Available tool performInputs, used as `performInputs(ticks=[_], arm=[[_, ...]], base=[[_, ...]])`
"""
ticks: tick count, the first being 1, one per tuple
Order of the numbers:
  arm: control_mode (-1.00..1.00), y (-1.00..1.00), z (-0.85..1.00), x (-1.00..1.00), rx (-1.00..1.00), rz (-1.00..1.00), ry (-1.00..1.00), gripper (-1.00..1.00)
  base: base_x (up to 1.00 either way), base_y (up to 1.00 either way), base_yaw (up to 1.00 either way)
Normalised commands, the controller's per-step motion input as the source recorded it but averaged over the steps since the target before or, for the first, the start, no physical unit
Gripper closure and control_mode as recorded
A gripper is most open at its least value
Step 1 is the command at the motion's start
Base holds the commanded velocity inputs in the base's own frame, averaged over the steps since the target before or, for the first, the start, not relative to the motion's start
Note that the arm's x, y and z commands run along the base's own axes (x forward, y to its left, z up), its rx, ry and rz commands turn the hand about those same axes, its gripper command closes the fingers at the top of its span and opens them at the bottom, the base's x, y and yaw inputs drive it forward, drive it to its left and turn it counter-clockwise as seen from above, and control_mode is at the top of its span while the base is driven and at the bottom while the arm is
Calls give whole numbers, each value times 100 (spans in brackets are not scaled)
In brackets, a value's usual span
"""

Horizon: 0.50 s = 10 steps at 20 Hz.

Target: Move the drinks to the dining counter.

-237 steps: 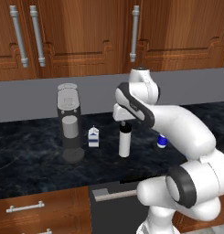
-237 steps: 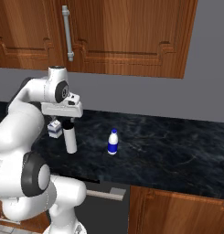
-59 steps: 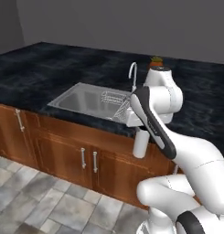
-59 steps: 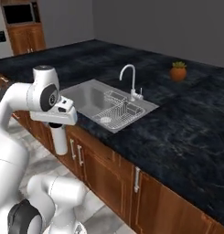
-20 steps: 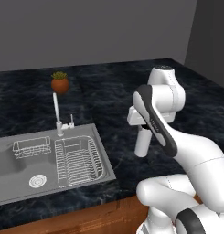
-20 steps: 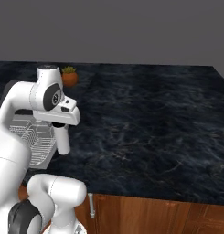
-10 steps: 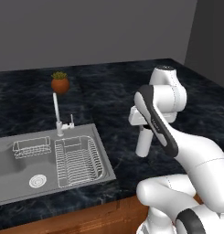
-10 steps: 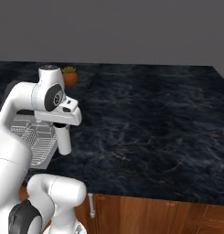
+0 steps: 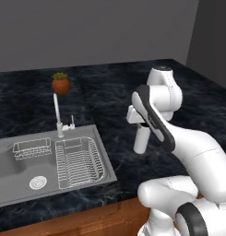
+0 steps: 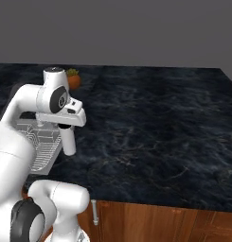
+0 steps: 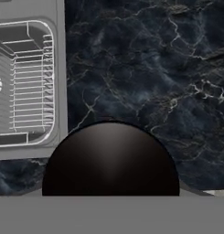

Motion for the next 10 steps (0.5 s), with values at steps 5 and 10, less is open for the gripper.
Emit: performInputs(ticks=[5, 10], arm=[[-100, 20, 0, 97, 0, 3, 5, 100], [-100, 2, 0, 50, 0, 18, 2, 100]], base=[[0, 0, 0], [0, 0, 0]])
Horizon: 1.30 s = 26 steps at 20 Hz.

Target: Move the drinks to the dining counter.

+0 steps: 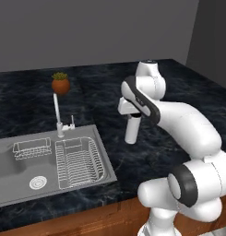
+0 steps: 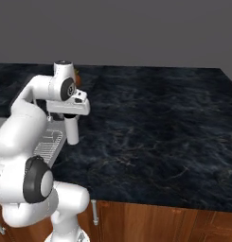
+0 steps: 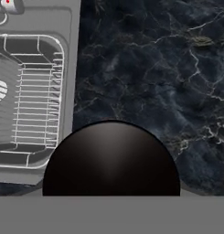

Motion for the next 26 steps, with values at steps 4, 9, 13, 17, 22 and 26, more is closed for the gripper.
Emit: performInputs(ticks=[4, 9, 13, 17, 22, 26], arm=[[-100, 8, -3, 42, 0, 7, 0, 100], [-100, 7, -42, 68, 0, 1, 0, 100], [-100, 7, -52, 45, -1, 0, -4, 100], [-100, 9, -27, 29, -4, 0, -5, 100], [-100, 9, -26, 28, -7, 0, 6, 100], [-100, 0, -36, 19, -3, 0, 8, 100]], base=[[0, 0, 0], [0, 0, 0], [0, 0, 0], [0, 0, 0], [0, 0, 0], [0, 0, 0]])
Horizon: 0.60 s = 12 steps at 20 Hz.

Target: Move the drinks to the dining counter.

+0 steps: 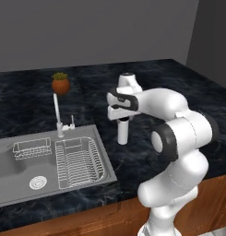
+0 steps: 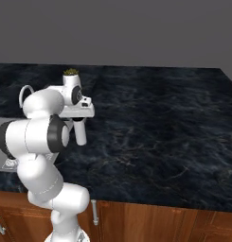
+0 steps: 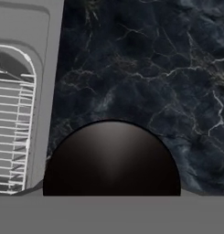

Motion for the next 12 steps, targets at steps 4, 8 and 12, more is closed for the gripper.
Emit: performInputs(ticks=[4, 8, 12], arm=[[-100, 0, -22, 9, 0, 0, 10, 100], [-100, 0, -13, 0, 0, 0, 2, 100], [-100, 0, -27, 0, 0, 0, 0, 100]], base=[[0, 0, 0], [0, 0, 0], [0, 0, 0]])
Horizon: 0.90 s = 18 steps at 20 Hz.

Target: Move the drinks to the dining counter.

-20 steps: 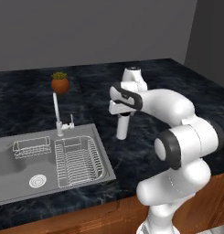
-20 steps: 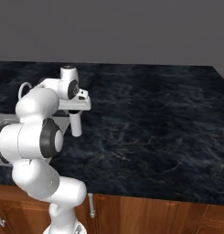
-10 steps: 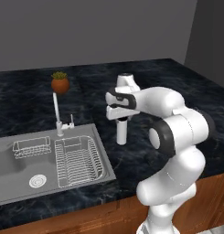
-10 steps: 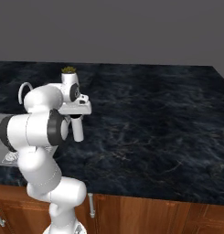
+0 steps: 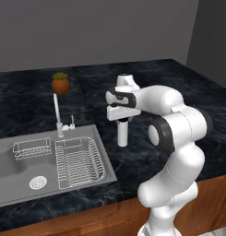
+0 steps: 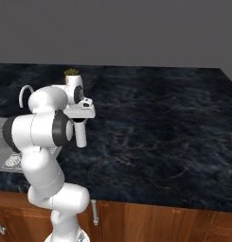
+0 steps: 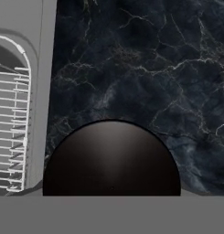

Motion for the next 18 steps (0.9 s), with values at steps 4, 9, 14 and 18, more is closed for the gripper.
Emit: performInputs(ticks=[4, 9, 14, 18], arm=[[-100, 0, -39, 0, 0, 0, 0, 100], [-100, 0, -20, 0, 0, 0, 0, 100], [-100, 0, 0, 0, 0, 0, 0, 100], [-100, 0, 0, 0, 0, 0, 0, -100]], base=[[0, 0, 0], [0, 0, 0], [0, 0, 0], [0, 0, 0]])
